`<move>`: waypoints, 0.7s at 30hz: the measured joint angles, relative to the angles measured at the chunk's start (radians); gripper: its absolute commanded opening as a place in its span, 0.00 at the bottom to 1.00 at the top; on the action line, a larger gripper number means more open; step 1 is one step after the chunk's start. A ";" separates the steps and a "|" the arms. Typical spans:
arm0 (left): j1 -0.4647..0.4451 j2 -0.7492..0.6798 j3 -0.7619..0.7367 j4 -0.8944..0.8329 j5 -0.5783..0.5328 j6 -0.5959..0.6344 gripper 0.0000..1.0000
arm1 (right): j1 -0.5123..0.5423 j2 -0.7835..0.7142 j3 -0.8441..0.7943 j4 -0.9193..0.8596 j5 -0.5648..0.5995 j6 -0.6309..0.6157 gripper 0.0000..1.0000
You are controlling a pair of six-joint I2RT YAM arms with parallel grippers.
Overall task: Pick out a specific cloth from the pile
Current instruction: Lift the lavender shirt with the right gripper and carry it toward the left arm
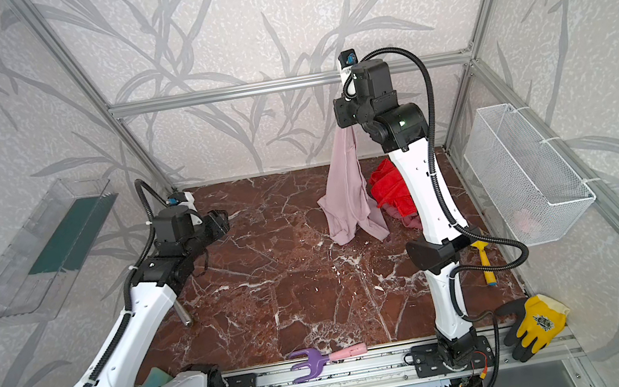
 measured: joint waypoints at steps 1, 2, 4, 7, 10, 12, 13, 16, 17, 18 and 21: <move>0.000 0.000 0.007 -0.001 0.002 0.000 0.57 | 0.000 -0.003 -0.005 0.002 -0.028 0.006 0.00; 0.000 0.000 0.012 -0.002 0.004 0.000 0.57 | 0.000 -0.015 -0.029 0.010 -0.067 0.019 0.00; 0.000 0.000 0.020 -0.005 0.011 -0.001 0.57 | 0.000 -0.041 -0.082 0.029 -0.131 0.045 0.00; 0.000 -0.006 0.022 -0.013 0.015 -0.001 0.57 | 0.000 -0.069 -0.134 0.075 -0.236 0.106 0.00; 0.000 -0.021 0.023 -0.029 0.013 0.000 0.57 | 0.001 -0.066 -0.110 0.120 -0.328 0.174 0.00; 0.000 -0.033 0.028 -0.037 0.010 0.000 0.57 | 0.001 -0.060 -0.071 0.149 -0.393 0.228 0.00; 0.000 -0.039 0.033 -0.041 0.010 0.001 0.57 | 0.004 -0.060 -0.054 0.174 -0.428 0.257 0.00; 0.000 -0.062 0.044 -0.048 0.007 0.002 0.57 | 0.014 -0.061 -0.032 0.267 -0.502 0.335 0.00; 0.000 -0.071 0.049 -0.054 0.006 0.002 0.57 | 0.022 -0.061 -0.032 0.297 -0.522 0.359 0.00; 0.000 -0.079 0.051 -0.058 0.004 0.003 0.57 | 0.031 -0.061 -0.033 0.322 -0.539 0.374 0.00; 0.000 -0.107 0.052 -0.072 -0.006 0.003 0.57 | 0.063 -0.060 -0.042 0.375 -0.571 0.425 0.00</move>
